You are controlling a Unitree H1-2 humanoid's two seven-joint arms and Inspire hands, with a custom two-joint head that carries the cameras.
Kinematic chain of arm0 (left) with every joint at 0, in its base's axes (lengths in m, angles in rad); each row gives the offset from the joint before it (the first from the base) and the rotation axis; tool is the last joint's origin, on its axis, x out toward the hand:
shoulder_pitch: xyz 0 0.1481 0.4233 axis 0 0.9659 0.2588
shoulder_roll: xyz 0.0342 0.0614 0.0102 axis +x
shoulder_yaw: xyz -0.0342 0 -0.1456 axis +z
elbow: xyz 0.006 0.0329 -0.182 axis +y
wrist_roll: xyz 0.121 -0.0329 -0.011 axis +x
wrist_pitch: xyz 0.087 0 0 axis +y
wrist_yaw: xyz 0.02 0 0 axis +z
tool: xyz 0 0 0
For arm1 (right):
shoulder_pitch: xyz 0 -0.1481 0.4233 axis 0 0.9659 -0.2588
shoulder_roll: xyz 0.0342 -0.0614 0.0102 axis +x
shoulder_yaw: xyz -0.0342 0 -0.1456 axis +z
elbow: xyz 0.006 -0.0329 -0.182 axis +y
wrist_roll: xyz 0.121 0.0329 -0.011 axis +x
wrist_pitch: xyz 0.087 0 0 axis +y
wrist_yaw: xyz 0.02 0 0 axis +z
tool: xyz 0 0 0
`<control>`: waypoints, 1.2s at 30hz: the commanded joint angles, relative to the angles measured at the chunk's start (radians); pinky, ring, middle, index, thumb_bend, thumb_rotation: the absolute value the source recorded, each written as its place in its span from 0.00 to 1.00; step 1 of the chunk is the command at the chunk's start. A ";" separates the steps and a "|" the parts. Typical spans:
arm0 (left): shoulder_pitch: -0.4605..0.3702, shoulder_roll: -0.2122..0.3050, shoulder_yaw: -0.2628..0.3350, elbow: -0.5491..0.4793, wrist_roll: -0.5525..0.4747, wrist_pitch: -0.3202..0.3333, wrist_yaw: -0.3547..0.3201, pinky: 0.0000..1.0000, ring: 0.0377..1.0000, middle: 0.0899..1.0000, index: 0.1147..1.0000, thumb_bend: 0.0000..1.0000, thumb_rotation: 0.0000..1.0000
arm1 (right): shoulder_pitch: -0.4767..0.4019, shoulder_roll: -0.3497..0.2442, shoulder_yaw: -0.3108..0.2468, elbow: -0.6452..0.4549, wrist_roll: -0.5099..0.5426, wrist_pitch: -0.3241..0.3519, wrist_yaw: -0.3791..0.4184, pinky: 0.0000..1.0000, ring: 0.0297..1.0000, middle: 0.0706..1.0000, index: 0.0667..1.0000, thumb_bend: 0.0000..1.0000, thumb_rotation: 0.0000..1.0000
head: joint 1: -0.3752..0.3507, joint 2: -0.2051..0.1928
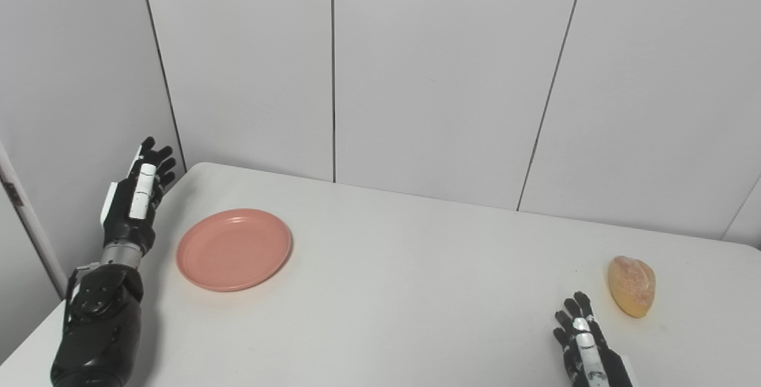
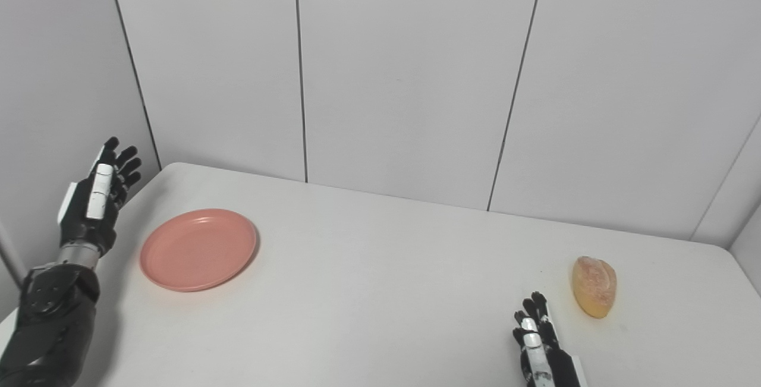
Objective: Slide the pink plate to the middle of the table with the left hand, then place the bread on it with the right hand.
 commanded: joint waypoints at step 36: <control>-0.101 -0.051 -0.035 0.248 -0.067 -0.084 -0.089 0.87 0.90 0.91 0.95 0.88 0.81 | 0.043 0.011 0.019 -0.041 -0.014 0.090 -0.021 1.00 0.96 0.98 1.00 0.68 0.81 | -0.028 0.047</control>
